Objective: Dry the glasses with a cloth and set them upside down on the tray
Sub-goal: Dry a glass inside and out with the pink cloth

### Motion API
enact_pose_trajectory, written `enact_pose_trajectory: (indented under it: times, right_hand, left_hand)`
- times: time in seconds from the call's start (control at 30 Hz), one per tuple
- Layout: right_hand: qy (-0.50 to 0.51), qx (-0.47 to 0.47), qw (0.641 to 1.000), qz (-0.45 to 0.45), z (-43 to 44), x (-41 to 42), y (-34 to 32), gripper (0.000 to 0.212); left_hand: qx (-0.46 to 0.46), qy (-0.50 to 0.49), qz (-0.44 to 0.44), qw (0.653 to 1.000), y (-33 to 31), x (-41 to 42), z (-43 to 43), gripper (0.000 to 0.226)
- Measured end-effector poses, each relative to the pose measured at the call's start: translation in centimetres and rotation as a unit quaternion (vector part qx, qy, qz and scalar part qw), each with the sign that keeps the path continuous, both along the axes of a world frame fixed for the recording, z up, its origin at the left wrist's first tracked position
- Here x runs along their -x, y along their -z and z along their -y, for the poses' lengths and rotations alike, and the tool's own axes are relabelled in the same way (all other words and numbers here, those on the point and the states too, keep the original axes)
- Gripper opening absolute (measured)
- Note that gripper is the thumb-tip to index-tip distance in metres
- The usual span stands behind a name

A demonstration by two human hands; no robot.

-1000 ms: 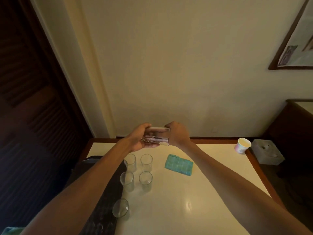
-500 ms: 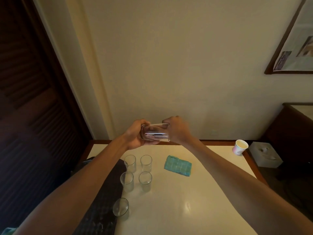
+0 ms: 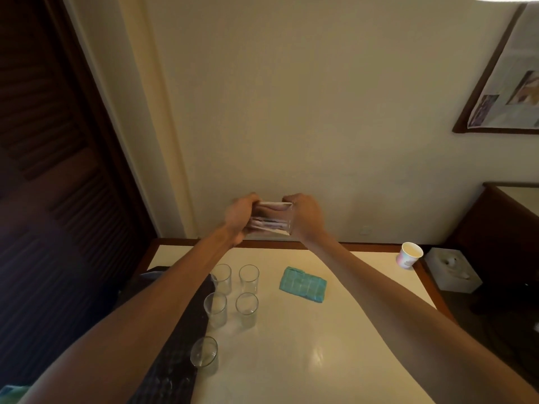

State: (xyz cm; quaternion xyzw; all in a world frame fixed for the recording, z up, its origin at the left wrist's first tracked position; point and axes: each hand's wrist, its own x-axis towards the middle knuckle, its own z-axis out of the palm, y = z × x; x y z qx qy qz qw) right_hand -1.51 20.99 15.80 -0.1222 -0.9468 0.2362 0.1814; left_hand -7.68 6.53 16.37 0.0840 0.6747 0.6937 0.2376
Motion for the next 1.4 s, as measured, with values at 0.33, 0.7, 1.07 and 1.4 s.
enact_pose_trajectory:
  times: [0.33,0.7,1.07,1.4]
  right_hand:
    - [-0.022,0.037,0.993,0.110,0.5,0.2,-2.1,0.028]
    - [-0.006,-0.079,0.994,0.080,1.4,-0.1,-4.3,0.037]
    - [-0.045,-0.239,0.970,0.016,2.0,-0.2,-6.0,0.020]
    - [0.008,0.066,0.997,0.046,1.7,-0.2,-3.2,0.019]
  left_hand:
    - [-0.114,0.036,-0.076,0.990,-0.2,0.1,1.6,0.026]
    - [-0.006,-0.038,-0.069,0.997,-1.3,1.3,0.3,0.034]
    - [-0.037,0.093,-0.019,0.995,-2.4,1.5,2.6,0.052]
    - [0.041,-0.060,-0.159,0.985,-2.0,1.5,0.9,0.046]
